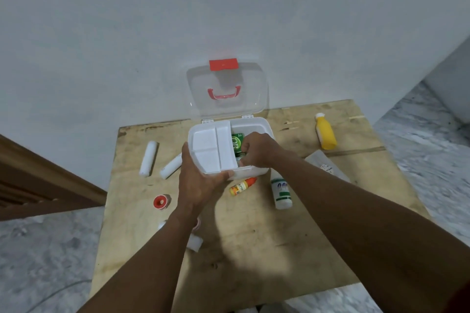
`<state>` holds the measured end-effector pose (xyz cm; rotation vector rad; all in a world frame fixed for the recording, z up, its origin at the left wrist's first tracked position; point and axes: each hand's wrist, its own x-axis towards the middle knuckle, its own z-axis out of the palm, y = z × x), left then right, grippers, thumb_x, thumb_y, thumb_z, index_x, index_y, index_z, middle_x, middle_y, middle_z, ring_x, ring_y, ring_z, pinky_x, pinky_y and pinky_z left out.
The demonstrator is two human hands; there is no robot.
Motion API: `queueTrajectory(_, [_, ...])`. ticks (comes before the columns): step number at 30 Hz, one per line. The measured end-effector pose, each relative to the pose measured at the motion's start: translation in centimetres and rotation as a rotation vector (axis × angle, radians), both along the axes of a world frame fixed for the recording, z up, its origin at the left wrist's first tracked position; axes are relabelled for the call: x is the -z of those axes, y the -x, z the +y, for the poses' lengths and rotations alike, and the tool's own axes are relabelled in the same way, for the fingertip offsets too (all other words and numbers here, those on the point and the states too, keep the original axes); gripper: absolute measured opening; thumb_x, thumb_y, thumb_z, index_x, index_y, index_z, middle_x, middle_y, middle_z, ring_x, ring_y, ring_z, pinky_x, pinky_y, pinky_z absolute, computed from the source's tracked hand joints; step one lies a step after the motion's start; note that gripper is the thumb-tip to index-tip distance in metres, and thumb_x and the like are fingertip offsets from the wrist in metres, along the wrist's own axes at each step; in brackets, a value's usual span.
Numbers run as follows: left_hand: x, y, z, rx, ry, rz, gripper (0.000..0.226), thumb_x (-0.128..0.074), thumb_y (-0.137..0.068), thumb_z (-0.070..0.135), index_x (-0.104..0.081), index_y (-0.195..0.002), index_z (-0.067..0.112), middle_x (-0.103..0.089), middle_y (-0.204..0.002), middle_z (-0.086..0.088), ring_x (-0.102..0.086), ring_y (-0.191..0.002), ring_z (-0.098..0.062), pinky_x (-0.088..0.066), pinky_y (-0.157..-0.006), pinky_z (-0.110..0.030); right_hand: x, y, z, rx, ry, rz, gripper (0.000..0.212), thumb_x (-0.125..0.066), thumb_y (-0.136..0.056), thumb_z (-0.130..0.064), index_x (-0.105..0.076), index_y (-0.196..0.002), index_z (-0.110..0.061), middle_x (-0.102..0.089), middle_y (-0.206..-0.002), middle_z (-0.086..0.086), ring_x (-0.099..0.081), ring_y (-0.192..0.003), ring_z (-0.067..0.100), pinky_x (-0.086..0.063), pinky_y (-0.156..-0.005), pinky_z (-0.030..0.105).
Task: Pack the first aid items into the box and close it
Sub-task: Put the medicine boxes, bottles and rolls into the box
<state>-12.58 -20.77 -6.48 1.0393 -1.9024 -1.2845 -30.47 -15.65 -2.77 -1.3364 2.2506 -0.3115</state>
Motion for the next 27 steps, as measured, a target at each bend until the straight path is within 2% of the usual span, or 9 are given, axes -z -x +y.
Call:
queueTrajectory(4, [0.0, -0.1, -0.1, 0.022, 0.001, 0.008, 0.095, -0.089, -0.059, 0.039, -0.032, -0.134, 0.029, -0.044, -0.116, 0.034, -0.046, -0.109, 0.019, -0.044, -0.077, -0.001, -1.4, 0.1, 2.4, 0.087, 0.275, 0.066, 0.028, -0.073, -0.084, -0.017, -0.069, -0.106, 0.001, -0.070, -0.105, 0.015, -0.065, -0.093, 0.030, -0.049, -0.080, 0.034])
queueTrajectory(7, [-0.1, -0.2, 0.0, 0.026, 0.001, 0.009, 0.098, -0.088, -0.057, 0.039, -0.032, -0.136, 0.026, -0.045, -0.115, 0.031, -0.046, -0.108, 0.020, -0.040, -0.078, -0.006, -2.2, 0.7, 5.2, 0.200, 0.377, 0.115, 0.027, -0.072, -0.085, -0.016, -0.069, -0.107, -0.001, -0.073, -0.104, 0.015, -0.066, -0.094, 0.030, -0.048, -0.081, 0.033])
queueTrajectory(9, [-0.2, -0.3, 0.2, 0.039, 0.001, 0.004, 0.101, -0.087, -0.055, 0.038, -0.031, -0.138, 0.024, -0.047, -0.117, 0.023, -0.047, -0.105, 0.018, -0.038, -0.078, -0.007, -2.0, 1.4, 7.5, 0.257, 0.349, 0.151, 0.026, -0.071, -0.085, -0.019, -0.069, -0.107, -0.005, -0.072, -0.105, 0.014, -0.065, -0.097, 0.030, -0.048, -0.082, 0.033])
queueTrajectory(12, [-0.1, -0.4, 0.2, 0.046, 0.010, -0.017, 0.102, -0.088, -0.055, 0.037, -0.031, -0.138, 0.022, -0.046, -0.122, 0.017, -0.049, -0.102, 0.004, -0.038, -0.078, -0.011, -1.4, 2.7, 11.2, 0.326, 0.245, 0.184, 0.030, -0.070, -0.087, -0.023, -0.066, -0.113, -0.008, -0.068, -0.111, 0.013, -0.062, -0.105, 0.029, -0.046, -0.087, 0.033])
queueTrajectory(15, [0.3, -0.4, 0.1, 0.021, 0.019, -0.050, 0.101, -0.093, -0.061, 0.028, -0.031, -0.140, 0.019, -0.045, -0.124, 0.014, -0.045, -0.112, -0.008, -0.043, -0.089, -0.026, -0.8, 4.1, 14.6, 0.347, 0.158, 0.199, 0.040, -0.072, -0.087, -0.025, -0.063, -0.120, -0.006, -0.065, -0.118, 0.016, -0.061, -0.110, 0.034, -0.046, -0.089, 0.036])
queueTrajectory(17, [0.5, -0.3, -0.1, 0.008, 0.009, -0.071, 0.103, -0.094, -0.059, 0.030, -0.031, -0.140, 0.019, -0.045, -0.125, 0.013, -0.044, -0.112, -0.010, -0.043, -0.091, -0.033, 0.0, 5.3, 16.3, 0.376, 0.098, 0.191, 0.049, -0.073, -0.086, -0.028, -0.059, -0.128, -0.007, -0.062, -0.126, 0.017, -0.057, -0.117, 0.034, -0.044, -0.094, 0.037])
queueTrajectory(19, [0.6, -0.5, -0.2, 0.000, 0.014, -0.083, 0.106, -0.094, -0.057, 0.035, -0.030, -0.140, 0.019, -0.044, -0.125, 0.012, -0.043, -0.113, -0.010, -0.042, -0.090, -0.034, 1.0, 6.1, 17.4, 0.403, 0.035, 0.187, 0.059, -0.074, -0.084, -0.034, -0.054, -0.133, -0.009, -0.058, -0.131, 0.015, -0.054, -0.120, 0.033, -0.041, -0.097, 0.036])
queueTrajectory(24, [0.6, -0.1, 0.3, -0.018, 0.026, -0.100, 0.098, -0.090, -0.065, 0.024, -0.030, -0.142, 0.015, -0.040, -0.126, 0.012, -0.040, -0.116, -0.009, -0.040, -0.091, -0.033, 3.5, 8.3, 18.9, 0.404, -0.029, 0.178, 0.078, -0.080, -0.075, -0.043, -0.047, -0.138, -0.011, -0.054, -0.132, 0.016, -0.052, -0.119, 0.036, -0.042, -0.094, 0.039])
queueTrajectory(27, [0.5, -0.3, 0.4, -0.011, 0.044, -0.111, 0.099, -0.093, -0.059, 0.036, -0.032, -0.137, 0.027, -0.040, -0.127, 0.013, -0.040, -0.118, -0.008, -0.040, -0.094, -0.035, 4.6, 9.3, 19.2, 0.404, -0.033, 0.157, 0.091, -0.081, -0.073, -0.045, -0.039, -0.146, -0.009, -0.048, -0.140, 0.017, -0.047, -0.125, 0.037, -0.041, -0.099, 0.041])
